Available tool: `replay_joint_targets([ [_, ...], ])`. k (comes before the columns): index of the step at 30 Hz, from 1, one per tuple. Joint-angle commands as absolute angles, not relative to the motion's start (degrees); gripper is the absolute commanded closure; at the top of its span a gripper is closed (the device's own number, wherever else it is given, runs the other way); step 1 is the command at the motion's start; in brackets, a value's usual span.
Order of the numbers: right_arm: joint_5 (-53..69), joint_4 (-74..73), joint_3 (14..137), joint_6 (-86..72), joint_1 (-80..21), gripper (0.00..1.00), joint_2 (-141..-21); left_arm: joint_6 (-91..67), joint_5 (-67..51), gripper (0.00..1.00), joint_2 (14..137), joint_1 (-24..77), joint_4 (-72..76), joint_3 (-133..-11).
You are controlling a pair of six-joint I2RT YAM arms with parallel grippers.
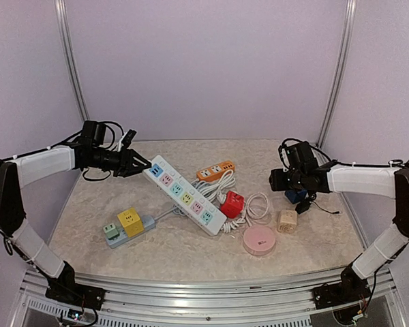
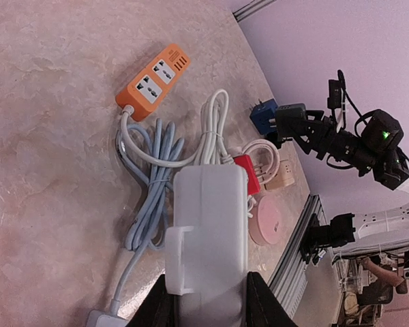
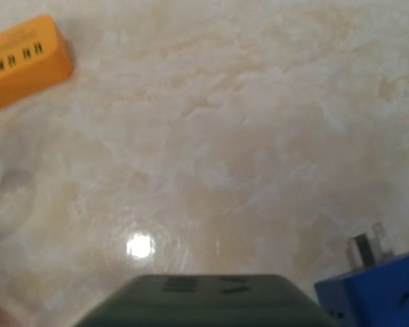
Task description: Pull the plug off the socket
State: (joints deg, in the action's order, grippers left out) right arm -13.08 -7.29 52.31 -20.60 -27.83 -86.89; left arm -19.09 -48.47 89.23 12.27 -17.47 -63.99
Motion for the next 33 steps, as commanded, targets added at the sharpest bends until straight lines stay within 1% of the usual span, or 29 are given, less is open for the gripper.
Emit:
replay_joint_targets([
  [1, -12.5, -7.5, 52.3, -21.8, -26.9, 1.00, -89.5, -17.1, -44.8, 0.91, 91.2, 11.9, -19.0, -64.6],
  [5, -13.1, -7.5, 51.9, -22.5, -26.9, 1.00, -90.6, -17.2, -44.3, 0.89, 93.5, 11.8, -20.5, -65.5],
  [10, -13.1, -6.7, 51.1, -23.2, -26.9, 0.91, -90.6, -17.5, -42.5, 0.87, 97.0, 11.9, -21.8, -66.4],
  [14, -12.8, -6.0, 50.2, -24.0, -26.9, 0.84, -90.8, -17.5, -41.6, 0.82, 99.8, 11.9, -22.4, -67.1],
  [17, -13.5, -5.8, 49.6, -24.2, -26.9, 0.76, -90.7, -17.3, -40.6, 0.74, 101.9, 11.9, -23.1, -67.7],
  [20, -14.2, -6.2, 49.3, -24.2, -26.9, 0.68, -90.2, -17.2, -38.7, 0.69, 103.3, 11.8, -24.1, -68.4],
  [22, -14.5, -6.4, 49.1, -24.0, -26.9, 0.66, -90.0, -17.1, -36.8, 0.59, 104.1, 11.9, -25.0, -68.9],
  [25, -14.8, -6.7, 49.0, -23.9, -26.9, 0.62, -89.8, -16.9, -35.9, 0.48, 105.0, 11.9, -25.6, -69.3],
  [29, -14.8, -6.9, 48.9, -23.8, -26.9, 0.53, -89.9, -16.8, -35.3, 0.39, 105.5, 12.0, -26.1, -69.6],
  [31, -14.9, -6.9, 48.9, -23.8, -26.9, 0.48, -90.0, -16.8, -34.8, 0.35, 105.6, 12.0, -26.2, -69.7],
  [33, -15.0, -6.9, 48.9, -23.8, -26.9, 0.40, -90.0, -16.8, -33.9, 0.29, 105.1, 12.0, -26.1, -69.7],
])
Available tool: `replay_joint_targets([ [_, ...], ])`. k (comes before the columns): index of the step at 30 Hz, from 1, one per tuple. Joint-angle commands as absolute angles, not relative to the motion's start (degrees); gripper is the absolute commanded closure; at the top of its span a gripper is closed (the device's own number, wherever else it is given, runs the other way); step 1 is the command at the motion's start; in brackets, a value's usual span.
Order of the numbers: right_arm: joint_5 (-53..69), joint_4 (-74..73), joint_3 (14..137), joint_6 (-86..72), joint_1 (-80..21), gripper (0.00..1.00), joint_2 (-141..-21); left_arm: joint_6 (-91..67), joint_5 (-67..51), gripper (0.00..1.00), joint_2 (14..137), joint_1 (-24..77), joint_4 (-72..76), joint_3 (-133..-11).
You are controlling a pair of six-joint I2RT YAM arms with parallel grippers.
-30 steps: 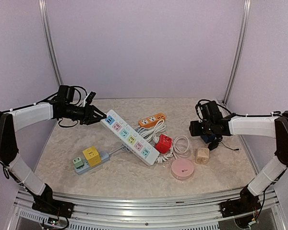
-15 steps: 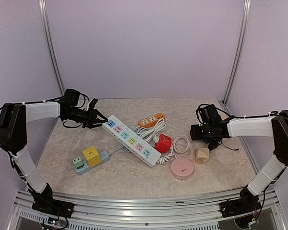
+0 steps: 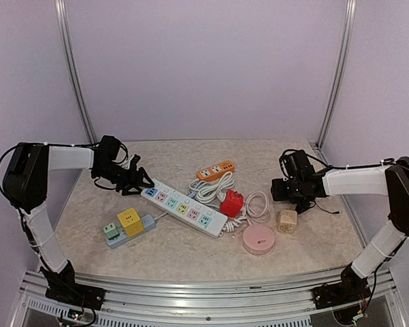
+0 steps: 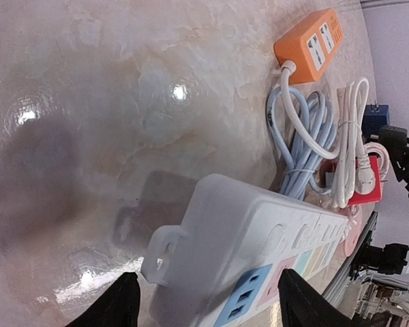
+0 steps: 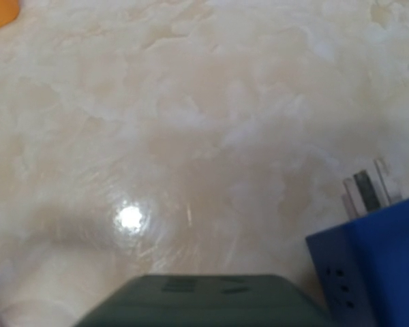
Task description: Pull the plug off the socket
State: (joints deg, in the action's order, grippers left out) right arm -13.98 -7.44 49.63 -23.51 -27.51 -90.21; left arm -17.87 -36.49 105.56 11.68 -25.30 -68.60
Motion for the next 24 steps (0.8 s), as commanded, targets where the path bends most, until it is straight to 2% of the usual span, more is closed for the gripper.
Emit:
replay_joint_targets([
  [1, -15.0, -6.9, 48.9, -23.8, -26.9, 0.36, -90.0, -16.8, -33.3, 0.26, 104.8, 12.0, -26.1, -69.6],
  [3, -15.3, -7.2, 48.8, -23.7, -26.9, 0.30, -90.1, -16.7, -31.9, 0.08, 104.1, 12.0, -26.1, -69.4],
  [5, -15.3, -7.4, 48.8, -23.6, -26.9, 0.24, -90.1, -16.5, -30.6, 0.01, 103.5, 12.0, -26.4, -69.3],
  [8, -15.4, -7.4, 48.8, -23.3, -26.9, 0.14, -89.8, -16.6, -29.1, 0.01, 102.6, 11.9, -26.5, -69.3],
  [12, -15.5, -7.6, 48.6, -22.5, -26.9, 0.08, -88.6, -17.0, -26.4, 0.01, 100.2, 11.4, -25.0, -68.2],
  [24, -12.5, -8.2, 50.1, -14.7, -29.8, 0.07, -77.0, -23.6, -22.1, 0.01, 82.0, 10.6, -23.1, -60.3],
])
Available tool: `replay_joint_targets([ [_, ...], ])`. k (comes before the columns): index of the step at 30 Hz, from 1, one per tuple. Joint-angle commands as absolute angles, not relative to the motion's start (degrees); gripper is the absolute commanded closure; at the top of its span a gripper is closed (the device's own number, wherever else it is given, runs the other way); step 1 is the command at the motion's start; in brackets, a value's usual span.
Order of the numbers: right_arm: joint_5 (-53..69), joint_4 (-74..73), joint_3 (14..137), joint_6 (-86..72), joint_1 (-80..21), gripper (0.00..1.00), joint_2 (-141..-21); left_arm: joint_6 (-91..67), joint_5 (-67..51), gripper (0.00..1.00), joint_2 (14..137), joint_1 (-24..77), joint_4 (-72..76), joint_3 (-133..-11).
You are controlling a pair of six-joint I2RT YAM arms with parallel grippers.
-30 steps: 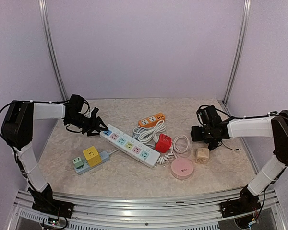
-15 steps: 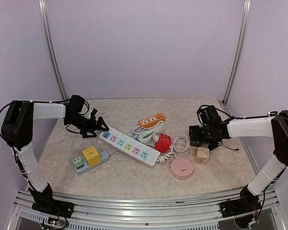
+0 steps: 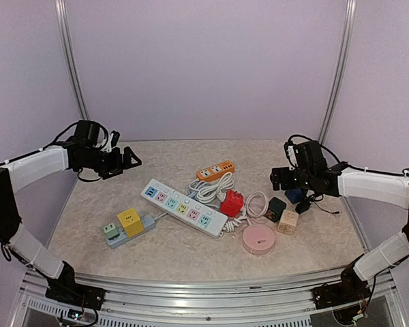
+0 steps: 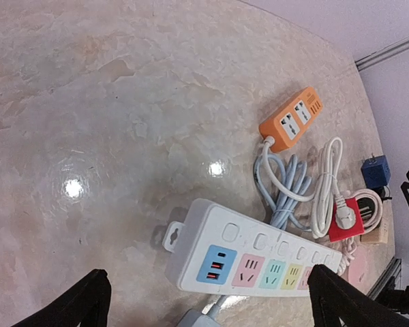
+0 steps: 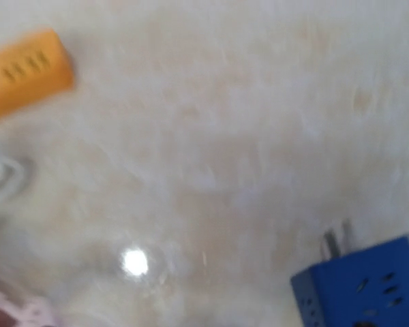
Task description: Pull the plug off the socket
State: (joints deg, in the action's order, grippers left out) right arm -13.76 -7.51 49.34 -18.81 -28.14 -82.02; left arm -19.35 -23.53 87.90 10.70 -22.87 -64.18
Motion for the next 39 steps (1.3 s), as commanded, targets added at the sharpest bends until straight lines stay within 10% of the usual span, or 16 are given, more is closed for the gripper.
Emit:
replay_joint_targets([
  [1, -12.3, -8.1, 50.5, -14.0, -30.4, 0.07, -76.1, -25.8, -22.2, 0.01, 79.8, 10.7, -23.0, -58.3],
  [13, -12.7, -6.0, 51.8, -12.8, -35.4, 0.07, -77.4, -37.9, -25.6, 0.01, 61.6, 15.3, -21.4, -35.7],
  [39, -13.0, -6.1, 51.0, -10.5, -37.8, 0.08, -73.6, -39.8, -27.0, 0.01, 71.7, 30.1, -23.0, -44.7],
])
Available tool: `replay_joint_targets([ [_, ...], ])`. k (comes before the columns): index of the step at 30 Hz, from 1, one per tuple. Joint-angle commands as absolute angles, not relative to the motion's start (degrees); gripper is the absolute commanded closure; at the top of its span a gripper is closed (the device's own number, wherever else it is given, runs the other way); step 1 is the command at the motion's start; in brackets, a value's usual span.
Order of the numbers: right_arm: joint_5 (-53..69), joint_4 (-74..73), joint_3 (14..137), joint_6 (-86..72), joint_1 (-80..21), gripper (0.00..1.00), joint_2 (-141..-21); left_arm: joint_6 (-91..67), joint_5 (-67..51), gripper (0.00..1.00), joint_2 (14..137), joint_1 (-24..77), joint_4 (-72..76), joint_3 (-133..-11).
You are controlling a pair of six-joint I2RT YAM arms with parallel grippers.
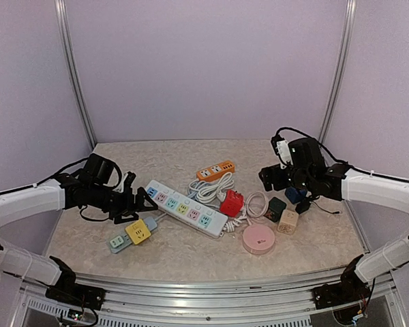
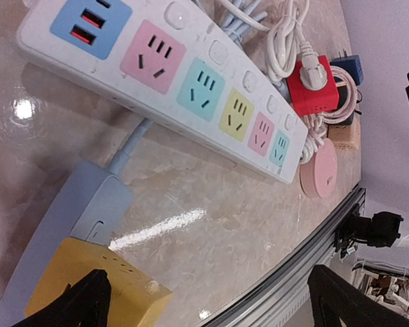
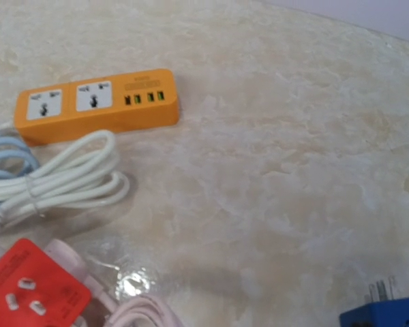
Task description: Pull the plug off the socket
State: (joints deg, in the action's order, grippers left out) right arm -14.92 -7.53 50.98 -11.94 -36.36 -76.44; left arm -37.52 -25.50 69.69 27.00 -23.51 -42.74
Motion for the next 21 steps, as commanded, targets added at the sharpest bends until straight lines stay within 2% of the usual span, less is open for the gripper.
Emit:
replay_joint_targets([
  [1, -12.1, -5.0, 50.5, -10.0, -38.5, 0.08, -73.0, -40.2, -26.9, 0.01, 72.1, 31.2, -22.4, -45.0],
  [10, -8.2, 13.0, 46.3, -7.9, -53.4, 0.08, -73.6, -38.5, -22.5, 0.01, 71.8, 31.3, -24.1, -49.4],
  [14, -5.9, 22.9, 47.2, -8.1, -61.6, 0.08, -80.8, -36.9, -21.9, 0.01, 69.7, 27.6, -26.7, -48.0],
  [21, -2.8, 24.7, 59.1, -4.7, -69.4, 0.08, -96.8, -36.9, -25.8, 0.01, 64.2, 18.7, -23.3, -38.3],
])
